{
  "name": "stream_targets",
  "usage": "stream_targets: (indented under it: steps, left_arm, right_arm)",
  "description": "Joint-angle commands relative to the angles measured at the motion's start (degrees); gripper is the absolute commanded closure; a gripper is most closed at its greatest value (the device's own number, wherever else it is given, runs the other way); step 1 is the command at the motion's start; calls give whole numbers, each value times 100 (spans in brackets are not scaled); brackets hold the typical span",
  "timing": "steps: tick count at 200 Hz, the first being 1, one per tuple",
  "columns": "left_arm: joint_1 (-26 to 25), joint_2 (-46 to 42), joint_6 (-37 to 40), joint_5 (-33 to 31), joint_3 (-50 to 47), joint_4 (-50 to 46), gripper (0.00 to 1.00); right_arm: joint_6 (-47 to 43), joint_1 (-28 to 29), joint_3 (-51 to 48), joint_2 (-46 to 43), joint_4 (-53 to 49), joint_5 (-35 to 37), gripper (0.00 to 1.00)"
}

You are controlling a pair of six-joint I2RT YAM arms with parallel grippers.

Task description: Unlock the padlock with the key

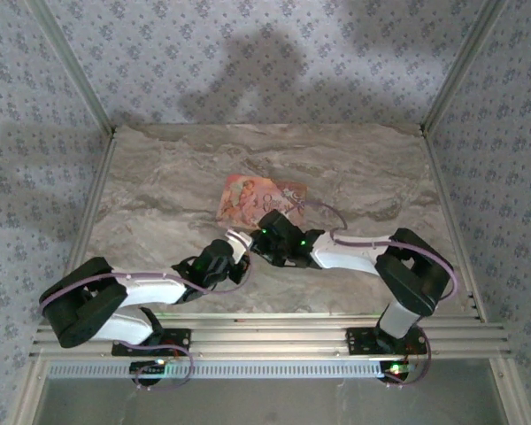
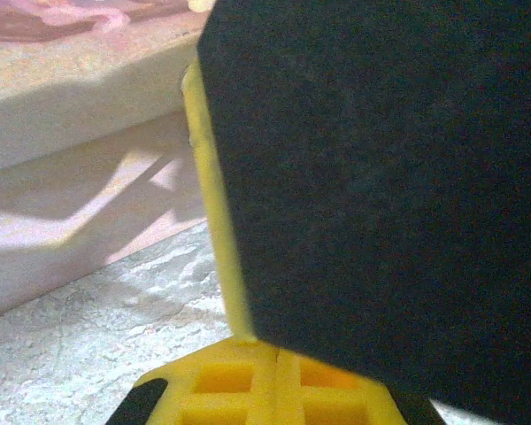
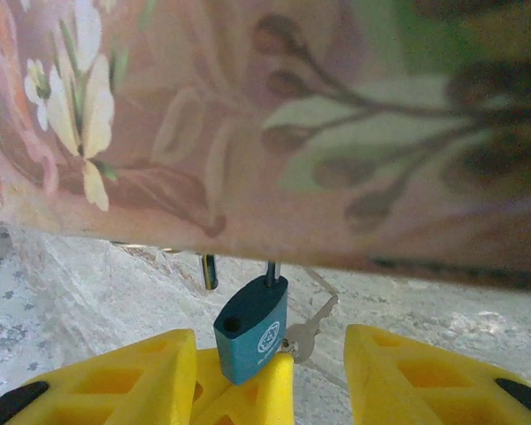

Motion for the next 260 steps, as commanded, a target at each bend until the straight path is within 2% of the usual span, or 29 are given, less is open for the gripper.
stream_targets:
  steps: [1, 24, 45, 76, 91, 148, 178, 260]
  left_arm:
    - [44, -149, 124, -130, 93, -9, 100]
    - [35, -188, 155, -147, 95, -22, 100]
    - [33, -217, 195, -146, 104, -40, 100]
    - [26, -215, 195, -127, 98, 25, 100]
    - [26, -196, 170, -103, 95, 77, 100]
    - [47, -206, 23, -93, 69, 167, 100]
    - [153, -300, -94, 178, 52, 234, 100]
    - [272, -523, -95, 626, -18, 294, 100]
  right_arm:
    - [-164, 33, 203, 173, -420, -91, 55]
    - [-219, 44, 288, 253, -533, -100, 62]
    - [-246, 47, 331, 277, -590, -99, 63]
    - [-227, 62, 330, 296, -507, -96, 54]
    - [-138, 65, 244, 243, -375, -61, 54]
    - [79, 75, -247, -848, -512, 822, 56]
    - [133, 129, -206, -1216, -747, 1139, 54]
    - [174, 229, 125, -358, -369, 752, 53]
